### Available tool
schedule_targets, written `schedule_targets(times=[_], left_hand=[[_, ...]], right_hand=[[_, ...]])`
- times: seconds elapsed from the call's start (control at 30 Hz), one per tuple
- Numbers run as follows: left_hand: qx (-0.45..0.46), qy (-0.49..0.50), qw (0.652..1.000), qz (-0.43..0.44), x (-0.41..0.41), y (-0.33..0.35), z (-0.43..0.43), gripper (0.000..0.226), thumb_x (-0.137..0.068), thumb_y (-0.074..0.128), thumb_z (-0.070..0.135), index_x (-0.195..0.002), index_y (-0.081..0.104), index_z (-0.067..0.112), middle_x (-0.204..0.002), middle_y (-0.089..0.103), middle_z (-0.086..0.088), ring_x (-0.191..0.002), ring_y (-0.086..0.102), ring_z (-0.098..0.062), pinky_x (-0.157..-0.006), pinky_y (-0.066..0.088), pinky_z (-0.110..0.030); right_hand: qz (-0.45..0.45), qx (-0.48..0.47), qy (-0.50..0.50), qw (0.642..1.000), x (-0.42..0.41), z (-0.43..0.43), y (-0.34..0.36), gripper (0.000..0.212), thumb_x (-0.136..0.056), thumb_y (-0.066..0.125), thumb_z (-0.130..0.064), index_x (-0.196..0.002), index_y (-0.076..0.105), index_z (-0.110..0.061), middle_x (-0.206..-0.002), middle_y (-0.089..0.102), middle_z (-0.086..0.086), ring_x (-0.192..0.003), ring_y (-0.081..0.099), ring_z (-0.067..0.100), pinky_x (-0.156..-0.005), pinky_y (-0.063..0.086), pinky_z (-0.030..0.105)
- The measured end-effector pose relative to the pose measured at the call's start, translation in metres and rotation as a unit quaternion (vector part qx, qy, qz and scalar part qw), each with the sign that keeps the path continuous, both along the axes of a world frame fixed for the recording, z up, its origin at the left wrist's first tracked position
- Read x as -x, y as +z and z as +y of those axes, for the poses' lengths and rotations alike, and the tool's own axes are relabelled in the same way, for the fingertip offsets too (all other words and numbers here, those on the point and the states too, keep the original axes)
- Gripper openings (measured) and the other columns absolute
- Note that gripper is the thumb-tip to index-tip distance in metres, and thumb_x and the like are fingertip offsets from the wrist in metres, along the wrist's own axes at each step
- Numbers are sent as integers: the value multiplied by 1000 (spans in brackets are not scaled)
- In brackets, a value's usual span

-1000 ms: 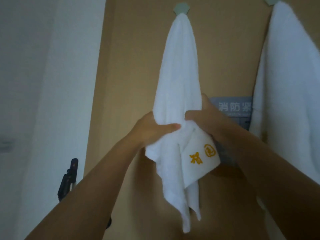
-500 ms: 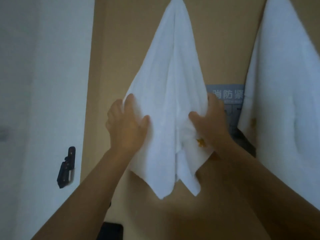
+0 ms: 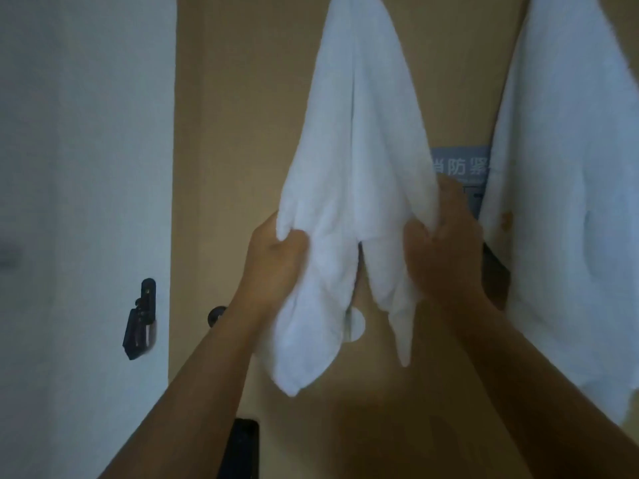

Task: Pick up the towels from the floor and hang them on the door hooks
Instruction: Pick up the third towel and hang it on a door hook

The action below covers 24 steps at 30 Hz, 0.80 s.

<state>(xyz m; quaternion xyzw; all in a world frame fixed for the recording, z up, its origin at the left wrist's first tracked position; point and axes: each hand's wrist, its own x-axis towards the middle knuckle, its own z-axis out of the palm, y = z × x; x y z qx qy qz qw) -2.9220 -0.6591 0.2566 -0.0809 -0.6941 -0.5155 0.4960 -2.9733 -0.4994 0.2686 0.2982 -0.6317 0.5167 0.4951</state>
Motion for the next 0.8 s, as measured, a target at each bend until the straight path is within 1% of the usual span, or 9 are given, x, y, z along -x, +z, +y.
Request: schedule_targets(times=[0.1, 0.17, 0.27, 0.37, 0.47, 0.53, 0.6, 0.7, 0.8], left_hand=[[-109, -119, 987, -13, -1, -4, 5, 30, -82, 40, -7, -74, 61, 13, -65, 66, 6, -57, 60, -5, -50, 47, -13], [-139, -112, 984, -27, 11, -12, 7, 27, -83, 40, -4, -81, 60, 14, -76, 63, 1, -67, 60, -11, -57, 48, -20], [-18, 131, 991, -35, 33, -32, 1, 28, -89, 47, 12, -117, 50, 15, -109, 53, -4, -99, 52, -20, -79, 45, -28], [50, 303, 951, -42, 41, -49, -1, 60, -89, 51, 22, -143, 27, 16, -146, 30, -15, -133, 30, -30, -108, 29, -45], [148, 348, 925, -30, 44, -59, 6, 69, -89, 39, 45, -147, 7, 27, -155, 16, -18, -142, 17, -36, -112, 16, -54], [225, 346, 906, -94, 49, -68, 10, 74, -86, 33, 59, -147, -1, 34, -158, 5, -15, -144, 11, -34, -113, 13, -53], [256, 340, 891, -156, 52, -76, 10, 79, -88, 42, 52, -148, -5, 33, -158, -1, -13, -145, 10, -31, -113, 14, -50], [257, 343, 884, -185, 47, -82, 13, 80, -90, 46, 35, -148, -10, 30, -159, -4, -12, -146, 5, -29, -113, 13, -50], [266, 339, 874, -223, 35, -87, 22, 79, -92, 44, 35, -148, -12, 28, -158, -10, -12, -146, -2, -30, -115, 8, -52]], right_hand=[[21, 19, -33, 999, 5, 1, -7, 48, -80, 47, -2, -128, 46, -7, -110, 54, 3, -98, 51, 14, -89, 43, 24], [-3, -53, -79, 995, 21, -8, -17, 56, -84, 45, -7, -139, 36, -12, -127, 48, 11, -114, 47, 22, -98, 35, 28], [-21, -185, -206, 961, 35, -15, -34, 62, -89, 40, -16, -148, 19, -16, -132, 46, 20, -116, 49, 35, -96, 41, 39], [38, -189, -315, 929, 39, -17, -53, 60, -84, 51, -17, -141, 38, -7, -117, 59, 22, -94, 62, 34, -79, 51, 36], [57, -155, -281, 946, 49, -25, -66, 61, -76, 59, -12, -135, 45, -5, -122, 57, 26, -98, 62, 38, -81, 52, 39], [63, -169, -291, 940, 53, -30, -75, 58, -78, 57, -18, -134, 45, -7, -126, 56, 27, -105, 61, 40, -86, 51, 43], [56, -189, -297, 934, 54, -30, -83, 55, -80, 48, -17, -135, 45, -8, -130, 53, 27, -113, 57, 41, -94, 48, 46], [84, -202, -313, 924, 60, -23, -101, 58, -81, 41, -8, -138, 40, -7, -135, 49, 26, -123, 46, 38, -110, 27, 37], [10, -265, -315, 911, 54, -12, -118, 66, -73, 36, -11, -139, 37, -10, -135, 52, 21, -112, 57, 36, -94, 45, 36]])
